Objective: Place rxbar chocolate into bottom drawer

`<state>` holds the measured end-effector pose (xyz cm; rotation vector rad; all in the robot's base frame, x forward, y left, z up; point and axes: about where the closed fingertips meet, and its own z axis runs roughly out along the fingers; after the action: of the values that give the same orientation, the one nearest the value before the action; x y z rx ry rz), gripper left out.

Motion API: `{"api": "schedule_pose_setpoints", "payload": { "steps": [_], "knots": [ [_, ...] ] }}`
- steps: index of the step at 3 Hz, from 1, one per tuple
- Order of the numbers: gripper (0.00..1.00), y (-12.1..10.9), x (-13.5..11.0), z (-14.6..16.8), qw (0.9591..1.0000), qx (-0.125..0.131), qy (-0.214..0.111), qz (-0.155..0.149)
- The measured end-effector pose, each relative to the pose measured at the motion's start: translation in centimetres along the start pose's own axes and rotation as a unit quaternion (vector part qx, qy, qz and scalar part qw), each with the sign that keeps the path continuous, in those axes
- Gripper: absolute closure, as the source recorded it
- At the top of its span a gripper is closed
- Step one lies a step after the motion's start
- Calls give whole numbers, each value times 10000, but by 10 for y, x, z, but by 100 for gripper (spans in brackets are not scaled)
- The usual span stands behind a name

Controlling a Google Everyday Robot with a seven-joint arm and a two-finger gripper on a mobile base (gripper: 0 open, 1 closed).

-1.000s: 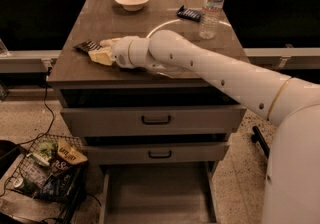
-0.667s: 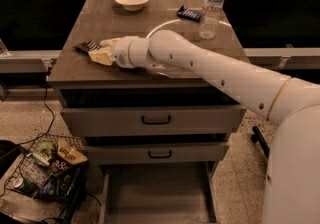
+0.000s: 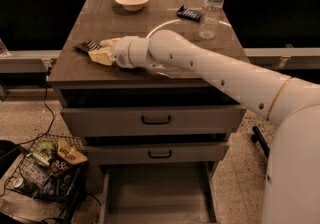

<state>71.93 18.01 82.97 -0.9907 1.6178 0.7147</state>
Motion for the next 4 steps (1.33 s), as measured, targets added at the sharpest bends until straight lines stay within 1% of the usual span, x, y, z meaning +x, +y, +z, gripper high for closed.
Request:
{"api": "schedule_pose_setpoints", "payload": {
  "steps": [4],
  "knots": [
    [100, 0, 0, 0, 10000, -1, 0, -2]
  ]
}}
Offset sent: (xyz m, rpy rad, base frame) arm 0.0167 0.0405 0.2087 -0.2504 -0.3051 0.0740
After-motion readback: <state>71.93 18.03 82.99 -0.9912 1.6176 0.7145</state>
